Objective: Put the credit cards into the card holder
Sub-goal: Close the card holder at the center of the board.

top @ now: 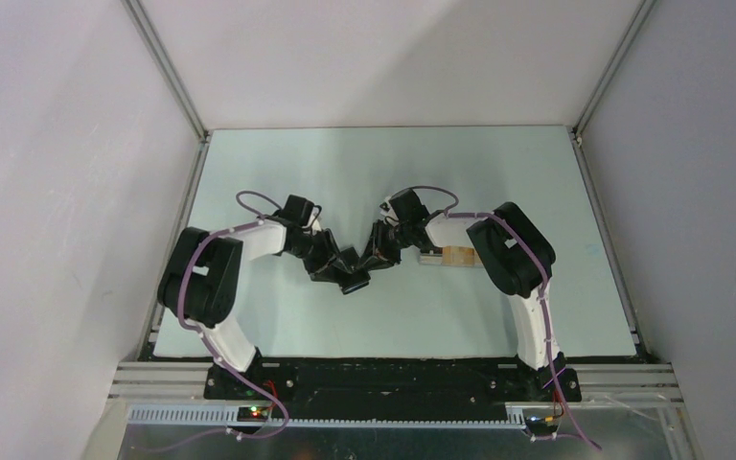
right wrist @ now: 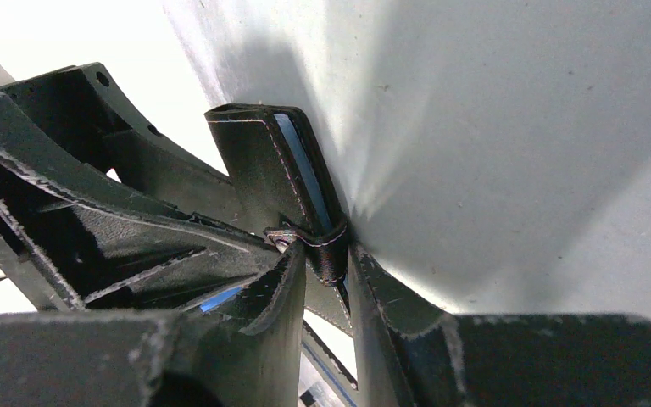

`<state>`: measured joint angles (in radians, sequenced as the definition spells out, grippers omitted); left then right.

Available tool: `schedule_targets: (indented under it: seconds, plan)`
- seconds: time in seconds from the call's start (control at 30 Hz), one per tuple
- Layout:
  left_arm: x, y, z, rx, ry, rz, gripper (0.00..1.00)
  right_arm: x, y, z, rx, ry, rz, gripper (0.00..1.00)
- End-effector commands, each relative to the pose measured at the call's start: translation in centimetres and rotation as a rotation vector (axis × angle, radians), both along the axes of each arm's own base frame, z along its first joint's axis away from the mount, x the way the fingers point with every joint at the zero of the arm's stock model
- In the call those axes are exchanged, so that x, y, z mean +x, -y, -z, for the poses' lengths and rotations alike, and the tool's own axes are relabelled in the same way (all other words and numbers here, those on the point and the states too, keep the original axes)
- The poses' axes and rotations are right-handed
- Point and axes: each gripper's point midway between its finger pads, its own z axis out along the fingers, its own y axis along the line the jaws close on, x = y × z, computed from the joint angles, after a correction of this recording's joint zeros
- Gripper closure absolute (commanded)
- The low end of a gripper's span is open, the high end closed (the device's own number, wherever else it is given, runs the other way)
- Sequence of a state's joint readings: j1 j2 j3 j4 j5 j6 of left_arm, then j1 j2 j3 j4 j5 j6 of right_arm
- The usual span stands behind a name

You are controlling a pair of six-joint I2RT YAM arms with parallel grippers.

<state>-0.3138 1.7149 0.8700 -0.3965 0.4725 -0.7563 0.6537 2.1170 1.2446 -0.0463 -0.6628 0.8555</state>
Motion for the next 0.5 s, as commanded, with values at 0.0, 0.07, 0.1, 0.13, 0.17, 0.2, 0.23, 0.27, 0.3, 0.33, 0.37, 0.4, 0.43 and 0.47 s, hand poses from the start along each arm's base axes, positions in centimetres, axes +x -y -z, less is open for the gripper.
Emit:
schedule_targets:
  seconds: [0.0, 0.07, 0.1, 0.13, 0.17, 0.2, 0.23, 0.27, 0.3, 0.33, 0.37, 0.4, 0.43, 0.47]
  plan:
    - [5.2, 0.3, 2.9, 0.098, 0.185, -0.035, 0.45, -4.8, 0.4, 6.3, -0.150, -0.100, -0.071, 0.72]
    - [5.3, 0.6, 3.0, 0.085, 0.175, -0.028, 0.43, -4.8, 0.4, 6.4, -0.151, -0.098, -0.070, 0.72]
    - [5.3, 0.7, 3.1, 0.081, 0.173, -0.027, 0.43, -4.7, 0.4, 6.5, -0.157, -0.092, -0.068, 0.72]
    - [5.3, 0.7, 3.0, 0.075, 0.172, -0.025, 0.43, -4.8, 0.6, 6.6, -0.173, -0.098, -0.070, 0.72]
    - [5.2, 0.7, 3.0, 0.073, 0.172, -0.025, 0.43, -4.4, 0.5, 6.8, -0.191, -0.080, -0.070, 0.72]
    - [5.3, 0.6, 2.9, 0.078, 0.176, -0.028, 0.45, -4.9, 0.9, 7.2, -0.228, -0.098, -0.078, 0.72]
    - [5.3, 0.5, 2.8, 0.083, 0.183, -0.032, 0.45, -4.4, 0.9, 7.5, -0.255, -0.078, -0.077, 0.73]
    - [5.5, 0.2, 2.9, 0.097, 0.190, -0.040, 0.47, -5.0, 1.1, 7.8, -0.288, -0.092, -0.085, 0.74]
    - [5.5, 0.1, 2.9, 0.105, 0.189, -0.051, 0.48, -4.7, 1.1, 8.1, -0.312, -0.076, -0.082, 0.75]
    - [5.6, -0.1, 3.1, 0.117, 0.188, -0.060, 0.49, -4.9, 1.4, 8.5, -0.344, -0.079, -0.082, 0.76]
    - [5.6, -0.1, 3.1, 0.119, 0.181, -0.074, 0.50, -4.8, 1.3, 8.5, -0.349, -0.071, -0.083, 0.77]
    - [5.6, -0.2, 3.3, 0.125, 0.176, -0.085, 0.51, -4.9, 1.5, 8.7, -0.368, -0.072, -0.082, 0.77]
    - [5.6, -0.2, 3.4, 0.128, 0.168, -0.102, 0.51, -4.8, 1.4, 8.7, -0.373, -0.068, -0.083, 0.78]
    - [5.7, -0.4, 3.6, 0.138, 0.164, -0.113, 0.52, -5.0, 1.6, 9.0, -0.389, -0.075, -0.083, 0.78]
